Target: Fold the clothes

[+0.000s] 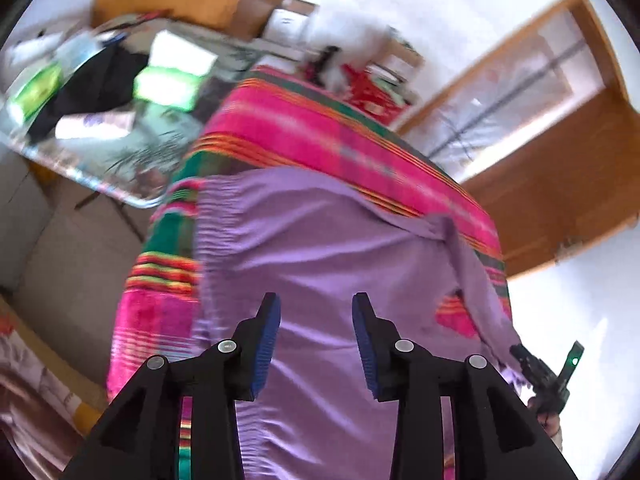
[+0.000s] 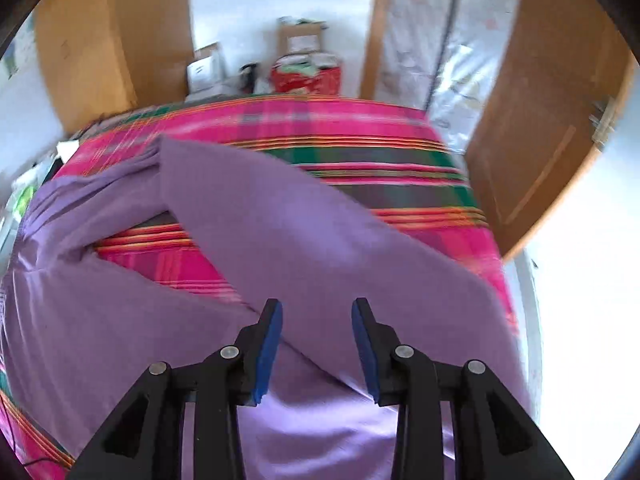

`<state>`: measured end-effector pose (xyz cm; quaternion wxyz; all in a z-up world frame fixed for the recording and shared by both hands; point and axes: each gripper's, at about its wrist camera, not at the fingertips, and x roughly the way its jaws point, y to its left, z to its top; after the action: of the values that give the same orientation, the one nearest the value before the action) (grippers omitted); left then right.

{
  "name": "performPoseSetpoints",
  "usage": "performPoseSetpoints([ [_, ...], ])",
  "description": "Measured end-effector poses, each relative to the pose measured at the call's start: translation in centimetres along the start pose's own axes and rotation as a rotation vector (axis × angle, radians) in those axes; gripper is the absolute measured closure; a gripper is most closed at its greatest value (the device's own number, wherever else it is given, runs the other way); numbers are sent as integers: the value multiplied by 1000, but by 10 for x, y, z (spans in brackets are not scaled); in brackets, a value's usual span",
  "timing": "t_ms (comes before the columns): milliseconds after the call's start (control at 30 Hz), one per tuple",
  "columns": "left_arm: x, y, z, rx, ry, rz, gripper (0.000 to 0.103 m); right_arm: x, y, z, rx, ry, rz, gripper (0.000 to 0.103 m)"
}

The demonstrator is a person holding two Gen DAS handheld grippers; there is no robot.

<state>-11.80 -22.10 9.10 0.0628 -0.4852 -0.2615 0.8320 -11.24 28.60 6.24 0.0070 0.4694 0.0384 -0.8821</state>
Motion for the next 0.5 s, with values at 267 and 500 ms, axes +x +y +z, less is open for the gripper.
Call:
performPoseSetpoints([
  [267,40,-98,-3,219,99,5,64,-9,-22,-18,-99,-4,4,56],
  [500,114,-167,-1,270,212,-30,64,6,-40,-28,-180,20,-38,56],
])
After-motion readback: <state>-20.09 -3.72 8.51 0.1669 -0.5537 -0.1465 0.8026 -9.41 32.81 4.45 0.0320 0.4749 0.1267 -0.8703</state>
